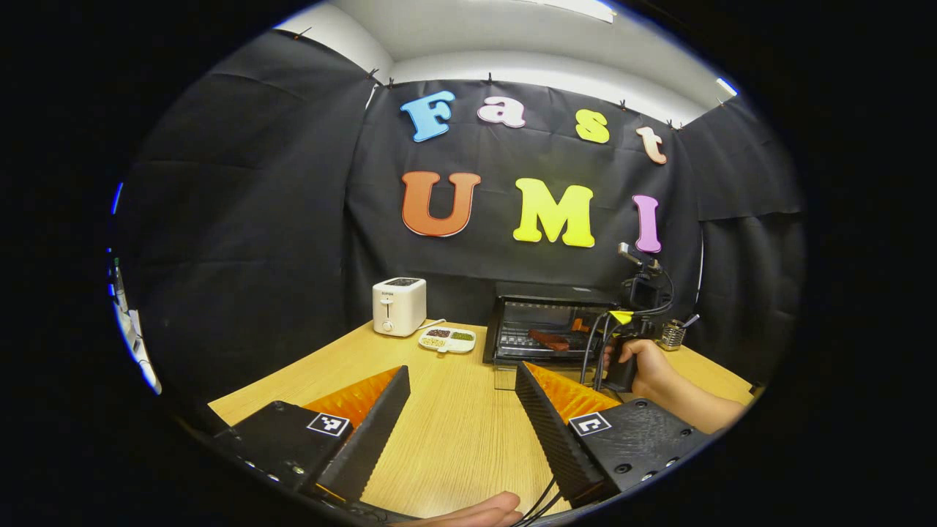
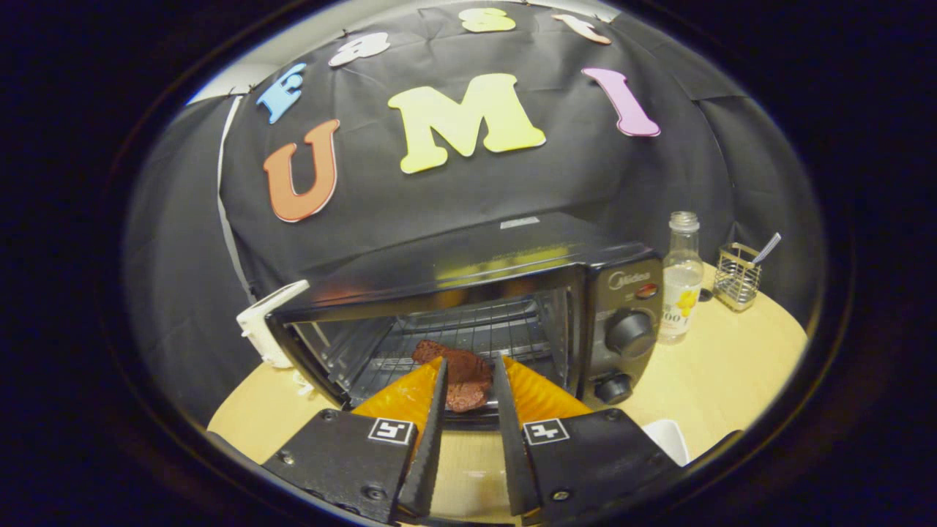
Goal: Open the electric oven with the left hand, put the food in, and close the electric oven.
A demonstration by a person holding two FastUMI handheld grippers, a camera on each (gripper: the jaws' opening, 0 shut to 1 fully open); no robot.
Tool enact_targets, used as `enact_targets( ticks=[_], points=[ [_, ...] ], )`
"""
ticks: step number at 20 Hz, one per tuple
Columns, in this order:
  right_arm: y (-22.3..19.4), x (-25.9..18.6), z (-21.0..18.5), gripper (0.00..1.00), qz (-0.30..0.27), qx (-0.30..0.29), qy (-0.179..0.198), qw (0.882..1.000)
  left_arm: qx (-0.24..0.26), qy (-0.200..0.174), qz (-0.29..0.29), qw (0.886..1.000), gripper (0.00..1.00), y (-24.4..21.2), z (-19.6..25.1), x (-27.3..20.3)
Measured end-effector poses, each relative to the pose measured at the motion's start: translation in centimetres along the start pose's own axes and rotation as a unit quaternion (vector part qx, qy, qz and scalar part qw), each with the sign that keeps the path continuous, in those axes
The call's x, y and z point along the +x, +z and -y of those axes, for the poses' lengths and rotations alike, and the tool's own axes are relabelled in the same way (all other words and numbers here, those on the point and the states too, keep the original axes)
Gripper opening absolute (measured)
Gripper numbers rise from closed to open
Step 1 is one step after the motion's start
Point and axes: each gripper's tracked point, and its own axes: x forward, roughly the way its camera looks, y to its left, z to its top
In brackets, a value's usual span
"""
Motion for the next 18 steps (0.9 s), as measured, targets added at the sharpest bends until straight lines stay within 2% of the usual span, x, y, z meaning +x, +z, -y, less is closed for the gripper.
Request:
enact_targets(
  ticks=[3,7,10,11,15,16,17,18],
  points=[
    [0.6,-4.1,0.0,0.45,0.016,0.001,0.017,1.0,0.005,-0.003,0.006,1.0,0.93,0.6,1.0,-0.6],
    [2.3,-9.6,0.4,0.46,0.042,-0.027,0.03,0.998,0.008,-0.018,0.014,1.0,0.93,1.2,3.0,-0.6],
    [3.4,-13.6,0.0,0.59,0.065,-0.049,0.065,0.995,0.002,-0.04,0.007,0.999,0.93,0.7,4.9,0.5],
    [3.9,-15.0,0.4,0.58,0.073,-0.06,0.065,0.993,0.0,-0.046,0.001,0.999,0.93,0.4,5.6,0.9],
    [5.9,-19.7,1.9,0.85,0.117,-0.104,0.05,0.986,0.01,-0.048,-0.023,0.999,0.93,-1.4,7.1,3.2],
    [6.3,-20.9,2.0,0.95,0.126,-0.113,0.05,0.984,0.015,-0.05,-0.031,0.998,0.93,-1.9,7.6,3.7],
    [6.7,-22.1,2.3,1.0,0.134,-0.12,0.05,0.982,0.019,-0.053,-0.039,0.998,0.93,-2.5,8.3,4.3],
    [7.1,-23.4,2.6,1.0,0.143,-0.121,0.05,0.981,0.023,-0.056,-0.046,0.997,0.93,-3.3,8.2,5.1]
  ],
)
